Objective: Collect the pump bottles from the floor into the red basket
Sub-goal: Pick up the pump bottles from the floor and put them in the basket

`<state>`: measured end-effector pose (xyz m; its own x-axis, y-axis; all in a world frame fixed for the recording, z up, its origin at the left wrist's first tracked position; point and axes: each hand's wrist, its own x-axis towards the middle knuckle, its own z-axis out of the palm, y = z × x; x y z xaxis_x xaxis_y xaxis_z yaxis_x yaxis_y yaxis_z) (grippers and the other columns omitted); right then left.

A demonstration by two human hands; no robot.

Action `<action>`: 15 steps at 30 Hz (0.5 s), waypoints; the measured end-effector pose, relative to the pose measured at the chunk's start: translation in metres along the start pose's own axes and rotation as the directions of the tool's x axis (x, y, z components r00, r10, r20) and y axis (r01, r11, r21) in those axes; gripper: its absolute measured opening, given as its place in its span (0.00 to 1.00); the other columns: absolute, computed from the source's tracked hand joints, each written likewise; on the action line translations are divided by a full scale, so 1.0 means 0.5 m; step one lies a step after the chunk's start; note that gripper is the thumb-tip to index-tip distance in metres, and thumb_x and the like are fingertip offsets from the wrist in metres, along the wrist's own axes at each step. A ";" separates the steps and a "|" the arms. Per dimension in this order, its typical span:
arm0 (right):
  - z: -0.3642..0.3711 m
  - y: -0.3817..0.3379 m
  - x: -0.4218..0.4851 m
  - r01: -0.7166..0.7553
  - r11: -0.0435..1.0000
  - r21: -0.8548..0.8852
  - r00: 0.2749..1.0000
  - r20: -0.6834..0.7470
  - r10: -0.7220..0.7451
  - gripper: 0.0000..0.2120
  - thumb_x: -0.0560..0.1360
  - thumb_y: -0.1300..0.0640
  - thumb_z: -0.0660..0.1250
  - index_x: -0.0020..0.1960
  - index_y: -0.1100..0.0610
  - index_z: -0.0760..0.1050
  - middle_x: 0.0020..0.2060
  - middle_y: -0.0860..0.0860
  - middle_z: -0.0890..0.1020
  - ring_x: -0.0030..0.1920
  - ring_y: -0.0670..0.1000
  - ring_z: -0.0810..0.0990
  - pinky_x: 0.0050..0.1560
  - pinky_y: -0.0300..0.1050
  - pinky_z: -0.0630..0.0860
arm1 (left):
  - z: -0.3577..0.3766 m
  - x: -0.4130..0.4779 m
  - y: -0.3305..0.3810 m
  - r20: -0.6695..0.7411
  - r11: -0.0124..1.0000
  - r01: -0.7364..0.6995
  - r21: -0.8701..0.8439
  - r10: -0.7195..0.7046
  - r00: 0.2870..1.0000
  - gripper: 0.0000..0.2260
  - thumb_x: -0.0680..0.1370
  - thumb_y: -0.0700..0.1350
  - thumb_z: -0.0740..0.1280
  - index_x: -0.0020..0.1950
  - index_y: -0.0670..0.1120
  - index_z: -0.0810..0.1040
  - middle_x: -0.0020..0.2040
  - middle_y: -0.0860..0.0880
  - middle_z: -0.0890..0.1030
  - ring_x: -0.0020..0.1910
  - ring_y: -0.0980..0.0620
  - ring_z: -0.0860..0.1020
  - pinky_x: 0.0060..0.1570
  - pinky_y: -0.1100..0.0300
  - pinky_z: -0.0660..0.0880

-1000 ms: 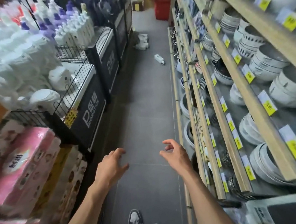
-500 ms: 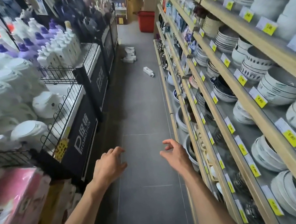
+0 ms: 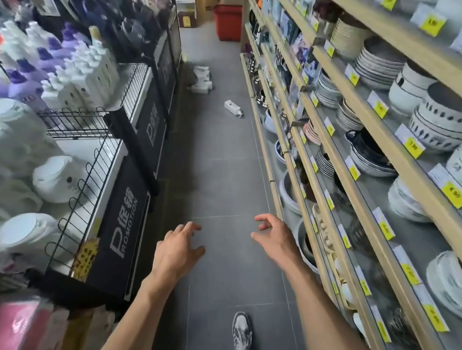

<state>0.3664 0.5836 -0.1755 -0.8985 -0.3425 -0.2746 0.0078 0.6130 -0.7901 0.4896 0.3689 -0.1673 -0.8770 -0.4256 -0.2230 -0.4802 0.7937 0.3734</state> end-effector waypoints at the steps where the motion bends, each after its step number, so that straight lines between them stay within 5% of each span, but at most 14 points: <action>1: 0.000 -0.009 0.022 0.004 1.000 0.007 1.000 0.002 -0.004 0.16 0.75 0.55 0.72 0.62 0.46 0.76 0.51 0.45 0.77 0.48 0.46 0.78 0.46 0.42 0.75 | -0.007 0.016 0.002 0.002 1.000 0.007 0.010 -0.007 1.000 0.24 0.77 0.56 0.71 0.71 0.57 0.70 0.65 0.53 0.77 0.65 0.49 0.75 0.60 0.47 0.76; 4: -0.006 -0.040 0.087 0.025 1.000 0.016 1.000 0.006 -0.025 0.16 0.75 0.54 0.72 0.61 0.45 0.75 0.52 0.44 0.77 0.47 0.45 0.78 0.41 0.38 0.70 | -0.035 0.065 0.008 0.002 0.997 0.034 0.067 -0.035 0.999 0.24 0.77 0.57 0.70 0.72 0.58 0.69 0.64 0.53 0.77 0.64 0.48 0.75 0.59 0.46 0.76; 15: -0.025 -0.090 0.278 0.070 0.997 -0.018 0.997 0.016 -0.070 0.16 0.74 0.55 0.72 0.60 0.46 0.77 0.51 0.45 0.78 0.48 0.48 0.78 0.47 0.43 0.71 | -0.091 0.231 0.020 -0.045 0.996 0.054 0.078 -0.051 0.998 0.23 0.77 0.55 0.69 0.71 0.58 0.70 0.65 0.54 0.78 0.64 0.50 0.76 0.57 0.49 0.77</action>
<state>0.2358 0.5174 -0.1715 -0.8897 -0.3957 -0.2276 -0.0630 0.6003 -0.7973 0.3826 0.3081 -0.1483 -0.8512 -0.4845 -0.2015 -0.5243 0.8007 0.2897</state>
